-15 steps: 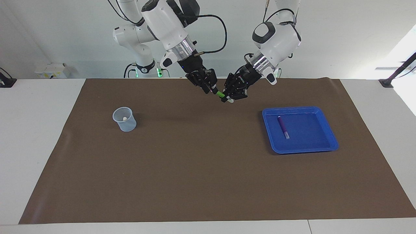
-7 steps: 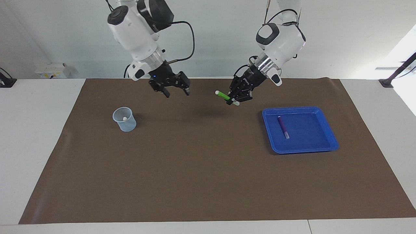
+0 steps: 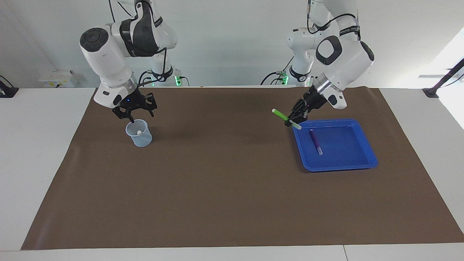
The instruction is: Right arm passes pens to left for tray arrangement
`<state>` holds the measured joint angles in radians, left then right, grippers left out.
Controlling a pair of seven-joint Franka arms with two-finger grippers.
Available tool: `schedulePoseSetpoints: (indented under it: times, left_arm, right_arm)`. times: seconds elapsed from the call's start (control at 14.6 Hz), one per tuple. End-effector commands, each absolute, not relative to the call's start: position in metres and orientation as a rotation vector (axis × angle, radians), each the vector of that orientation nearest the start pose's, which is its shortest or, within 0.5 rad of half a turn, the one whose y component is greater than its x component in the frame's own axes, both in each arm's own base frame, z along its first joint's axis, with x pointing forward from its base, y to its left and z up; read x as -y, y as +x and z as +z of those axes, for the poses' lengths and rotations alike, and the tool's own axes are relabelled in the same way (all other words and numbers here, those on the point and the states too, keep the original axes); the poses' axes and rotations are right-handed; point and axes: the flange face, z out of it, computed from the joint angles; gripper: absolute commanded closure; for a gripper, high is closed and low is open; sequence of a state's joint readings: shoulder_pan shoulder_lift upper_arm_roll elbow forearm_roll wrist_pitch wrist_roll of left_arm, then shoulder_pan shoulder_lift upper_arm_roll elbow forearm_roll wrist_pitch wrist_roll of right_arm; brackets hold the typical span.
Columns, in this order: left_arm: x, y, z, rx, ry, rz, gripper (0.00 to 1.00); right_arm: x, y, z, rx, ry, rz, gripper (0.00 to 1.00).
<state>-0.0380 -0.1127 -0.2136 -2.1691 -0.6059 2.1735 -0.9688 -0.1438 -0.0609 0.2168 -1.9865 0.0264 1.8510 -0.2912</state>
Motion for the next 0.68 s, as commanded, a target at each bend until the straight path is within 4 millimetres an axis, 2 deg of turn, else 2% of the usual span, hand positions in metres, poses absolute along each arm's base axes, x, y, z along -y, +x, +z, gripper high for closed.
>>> schedulePoseSetpoints:
  times: [0.0, 0.14, 0.21, 0.34, 0.48, 0.55, 0.62]
  left_arm:
    - [0.125, 0.513, 0.439, 1.372, -3.198, 0.261, 1.0]
    - [0.09, 0.519, 0.424, 1.068, -3.25, 0.235, 1.0]
    - [0.073, 0.521, 0.419, 0.916, -3.252, 0.208, 1.0]
    - [0.034, 0.53, 0.398, 0.544, -3.249, 0.175, 1.0]
    - [0.016, 0.541, 0.376, 0.261, -3.209, 0.17, 1.0]
    - [0.011, 0.545, 0.363, 0.15, -3.176, 0.16, 1.0]
    - [-0.006, 0.552, 0.341, 0.116, -3.16, 0.144, 1.0]
  right_arm:
    - [-0.019, 0.525, 0.446, 0.675, -3.068, 0.089, 0.27]
    - [0.012, 0.523, 0.427, 0.65, -3.062, 0.115, 0.29]
    - [0.018, 0.524, 0.419, 0.628, -3.06, 0.132, 0.29]
    - [0.018, 0.529, 0.412, 0.61, -3.066, 0.104, 0.34]
    - [0.018, 0.531, 0.404, 0.581, -3.066, 0.119, 0.34]
    - [0.018, 0.532, 0.401, 0.565, -3.065, 0.122, 0.35]
    - [0.012, 0.535, 0.4, 0.565, -3.07, 0.092, 0.37]
